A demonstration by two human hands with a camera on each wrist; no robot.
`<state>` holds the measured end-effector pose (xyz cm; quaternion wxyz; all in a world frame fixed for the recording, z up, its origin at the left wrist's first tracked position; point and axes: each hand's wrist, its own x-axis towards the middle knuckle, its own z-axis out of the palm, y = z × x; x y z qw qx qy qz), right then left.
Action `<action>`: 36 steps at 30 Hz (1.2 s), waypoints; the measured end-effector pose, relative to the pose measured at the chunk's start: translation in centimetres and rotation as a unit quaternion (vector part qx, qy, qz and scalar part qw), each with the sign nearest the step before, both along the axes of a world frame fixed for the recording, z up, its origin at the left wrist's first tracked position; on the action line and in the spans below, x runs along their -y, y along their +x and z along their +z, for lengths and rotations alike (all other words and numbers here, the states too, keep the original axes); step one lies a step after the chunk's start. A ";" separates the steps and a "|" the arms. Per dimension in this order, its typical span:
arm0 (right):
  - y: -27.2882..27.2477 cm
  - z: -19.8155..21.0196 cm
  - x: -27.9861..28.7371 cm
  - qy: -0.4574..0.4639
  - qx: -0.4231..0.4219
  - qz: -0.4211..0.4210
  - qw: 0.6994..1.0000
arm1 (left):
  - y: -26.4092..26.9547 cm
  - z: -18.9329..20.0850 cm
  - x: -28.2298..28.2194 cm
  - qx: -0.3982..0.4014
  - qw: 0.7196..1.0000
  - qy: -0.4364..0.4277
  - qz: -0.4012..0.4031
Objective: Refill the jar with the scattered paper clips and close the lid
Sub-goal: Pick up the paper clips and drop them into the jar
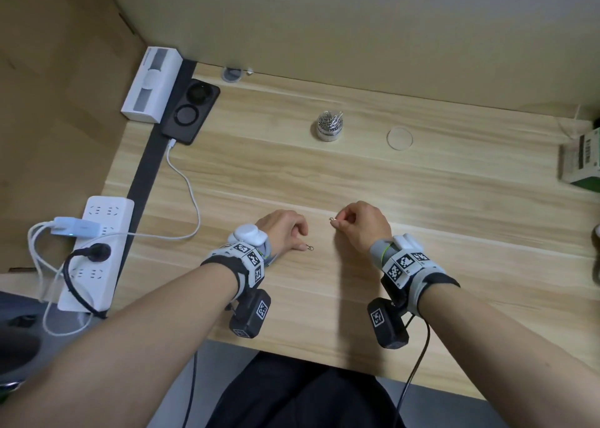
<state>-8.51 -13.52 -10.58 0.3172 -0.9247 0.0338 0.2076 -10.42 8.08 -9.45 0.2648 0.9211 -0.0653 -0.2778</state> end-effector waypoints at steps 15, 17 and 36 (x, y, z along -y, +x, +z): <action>-3.2 -0.7 0.7 0.029 0.027 0.001 0.999 | -2.7 1.0 2.5 0.028 0.989 0.137 -0.048; -3.6 -0.7 0.8 0.049 0.010 -0.014 0.999 | -2.7 1.4 2.8 0.015 0.989 0.142 -0.042; 10.0 2.1 3.4 0.203 0.002 -0.189 0.961 | 17.5 6.1 5.6 0.127 0.984 0.067 0.108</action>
